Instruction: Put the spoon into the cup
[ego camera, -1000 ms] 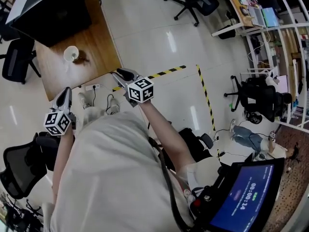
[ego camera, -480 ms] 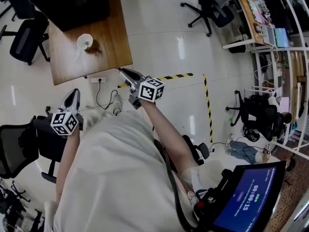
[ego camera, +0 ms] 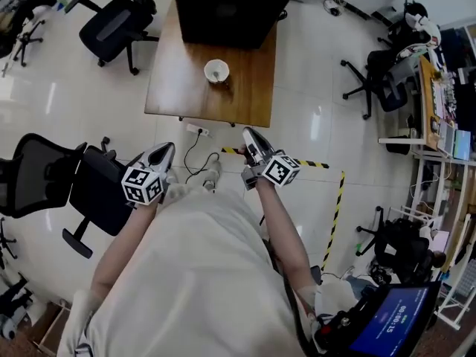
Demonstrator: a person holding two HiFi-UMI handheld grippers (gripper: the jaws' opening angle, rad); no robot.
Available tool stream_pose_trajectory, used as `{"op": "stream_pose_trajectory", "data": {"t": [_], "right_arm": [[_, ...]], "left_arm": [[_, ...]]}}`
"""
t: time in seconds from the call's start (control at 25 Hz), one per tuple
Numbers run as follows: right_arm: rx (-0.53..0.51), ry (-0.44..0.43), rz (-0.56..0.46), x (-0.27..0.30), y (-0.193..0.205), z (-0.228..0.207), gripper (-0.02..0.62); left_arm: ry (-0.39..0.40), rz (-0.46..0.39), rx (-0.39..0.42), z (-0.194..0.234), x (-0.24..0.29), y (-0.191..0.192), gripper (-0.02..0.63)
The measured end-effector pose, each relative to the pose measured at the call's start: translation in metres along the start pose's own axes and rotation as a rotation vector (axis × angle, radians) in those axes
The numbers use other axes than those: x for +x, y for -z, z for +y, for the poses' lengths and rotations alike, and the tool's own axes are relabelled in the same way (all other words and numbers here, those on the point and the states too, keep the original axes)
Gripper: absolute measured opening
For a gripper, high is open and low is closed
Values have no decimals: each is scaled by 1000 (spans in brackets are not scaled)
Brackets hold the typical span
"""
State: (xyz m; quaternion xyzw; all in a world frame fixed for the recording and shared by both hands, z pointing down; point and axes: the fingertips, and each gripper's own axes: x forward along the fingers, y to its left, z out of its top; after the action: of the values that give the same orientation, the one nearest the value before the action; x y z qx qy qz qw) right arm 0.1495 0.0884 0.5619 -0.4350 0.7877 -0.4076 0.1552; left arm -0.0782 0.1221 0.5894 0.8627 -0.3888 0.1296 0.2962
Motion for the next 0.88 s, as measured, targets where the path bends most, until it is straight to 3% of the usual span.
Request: {"op": "stream_pose_trajectory", "data": {"t": [0.32, 0.64, 0.76, 0.88], "right_arm": [[-69, 100, -38, 27, 26, 37, 3], [-112, 198, -36, 12, 54, 84, 3], [-150, 219, -36, 5, 63, 99, 3], [-149, 243, -49, -10, 71, 91, 3]], "left_arm": [[36, -16, -12, 49, -42, -13, 0], [191, 35, -49, 53, -45, 12, 0], [251, 70, -23, 53, -37, 19, 0], [263, 73, 24, 52, -35, 17, 0]]}}
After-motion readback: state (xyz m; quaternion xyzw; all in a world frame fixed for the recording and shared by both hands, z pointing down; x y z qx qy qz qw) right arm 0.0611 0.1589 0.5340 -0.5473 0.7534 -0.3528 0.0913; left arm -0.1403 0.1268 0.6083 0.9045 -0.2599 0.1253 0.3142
